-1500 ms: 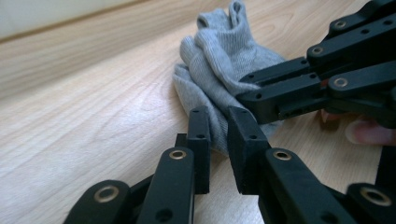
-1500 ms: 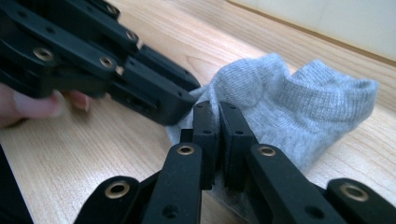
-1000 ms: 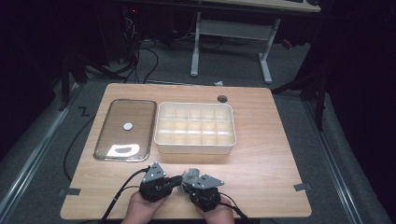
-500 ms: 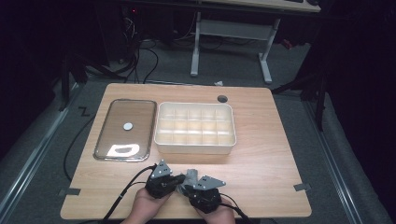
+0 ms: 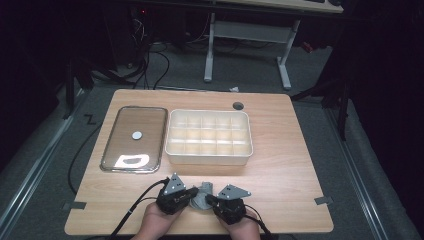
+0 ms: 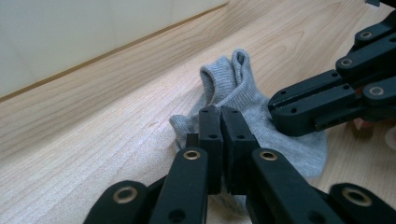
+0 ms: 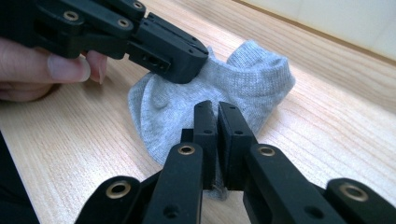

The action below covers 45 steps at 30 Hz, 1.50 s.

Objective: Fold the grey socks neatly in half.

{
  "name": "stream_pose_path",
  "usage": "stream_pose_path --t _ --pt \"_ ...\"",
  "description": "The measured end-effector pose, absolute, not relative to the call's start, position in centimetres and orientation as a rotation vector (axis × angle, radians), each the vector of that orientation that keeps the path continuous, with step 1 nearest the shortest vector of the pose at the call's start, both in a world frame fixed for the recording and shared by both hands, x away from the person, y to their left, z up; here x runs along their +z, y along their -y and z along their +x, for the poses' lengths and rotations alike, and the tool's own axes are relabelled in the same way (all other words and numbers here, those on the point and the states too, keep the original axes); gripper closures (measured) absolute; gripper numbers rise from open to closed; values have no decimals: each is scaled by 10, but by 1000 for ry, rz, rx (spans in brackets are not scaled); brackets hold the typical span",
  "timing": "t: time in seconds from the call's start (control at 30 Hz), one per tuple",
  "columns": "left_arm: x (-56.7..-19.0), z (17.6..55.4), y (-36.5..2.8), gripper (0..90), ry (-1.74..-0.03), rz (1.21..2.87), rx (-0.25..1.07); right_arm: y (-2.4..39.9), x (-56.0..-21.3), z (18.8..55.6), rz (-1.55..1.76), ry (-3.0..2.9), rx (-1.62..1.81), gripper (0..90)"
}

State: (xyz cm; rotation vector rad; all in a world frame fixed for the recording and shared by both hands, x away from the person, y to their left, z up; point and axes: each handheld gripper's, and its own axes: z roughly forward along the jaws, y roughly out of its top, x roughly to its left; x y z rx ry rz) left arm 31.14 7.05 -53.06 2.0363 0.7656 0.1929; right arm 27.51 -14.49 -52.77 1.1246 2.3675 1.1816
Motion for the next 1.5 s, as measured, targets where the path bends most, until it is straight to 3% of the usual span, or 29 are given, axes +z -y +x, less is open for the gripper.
stream_pose_path --t 0.17,0.27,0.93,1.1,1.3,1.5 --pt "-526 309 -71 831 -775 2043 247 145 -529 274 1122 -2360 1187 872" --pt "-516 304 -70 786 -762 2003 216 146 -530 274 1131 -2359 1193 872" --pt "-532 297 -61 781 -680 2098 248 147 -531 274 1133 -2345 1201 853" --pt "-533 296 -60 767 -675 2104 259 150 -523 266 1156 -2284 1247 785" --pt "-533 296 -60 759 -676 2104 258 151 -522 263 1217 -2272 1221 600" --pt "-533 294 -58 745 -664 2113 281 153 -524 266 1267 -2264 1200 567"
